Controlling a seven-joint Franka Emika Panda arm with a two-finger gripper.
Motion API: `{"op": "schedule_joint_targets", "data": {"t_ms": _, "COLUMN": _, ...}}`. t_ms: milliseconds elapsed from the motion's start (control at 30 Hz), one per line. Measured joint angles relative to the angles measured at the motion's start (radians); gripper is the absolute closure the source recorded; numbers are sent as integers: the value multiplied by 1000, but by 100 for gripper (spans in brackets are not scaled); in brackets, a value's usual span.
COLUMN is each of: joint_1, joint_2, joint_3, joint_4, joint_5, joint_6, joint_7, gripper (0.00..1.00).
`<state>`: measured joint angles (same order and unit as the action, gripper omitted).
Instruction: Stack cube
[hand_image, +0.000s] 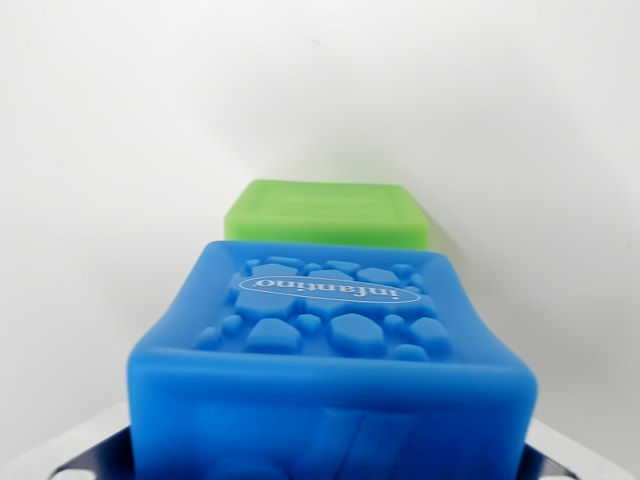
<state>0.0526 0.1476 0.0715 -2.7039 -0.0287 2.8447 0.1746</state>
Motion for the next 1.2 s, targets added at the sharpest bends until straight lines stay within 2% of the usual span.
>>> {"op": "schedule_joint_targets", "data": {"t_ms": 467, "joint_1": 5, "joint_2": 43, "joint_3": -8, "joint_4": 6, "joint_5": -10, "joint_6": 38, "joint_7": 9, "gripper": 100}}
{"op": "schedule_joint_targets", "data": {"t_ms": 500, "joint_1": 5, "joint_2": 44, "joint_3": -8, "joint_4": 6, "joint_5": -10, "joint_6": 38, "joint_7": 9, "gripper": 0}}
{"op": "schedule_joint_targets", "data": {"t_ms": 1200, "joint_1": 6, "joint_2": 44, "joint_3": -9, "joint_4": 7, "joint_5": -10, "joint_6": 39, "joint_7": 9, "gripper": 0}}
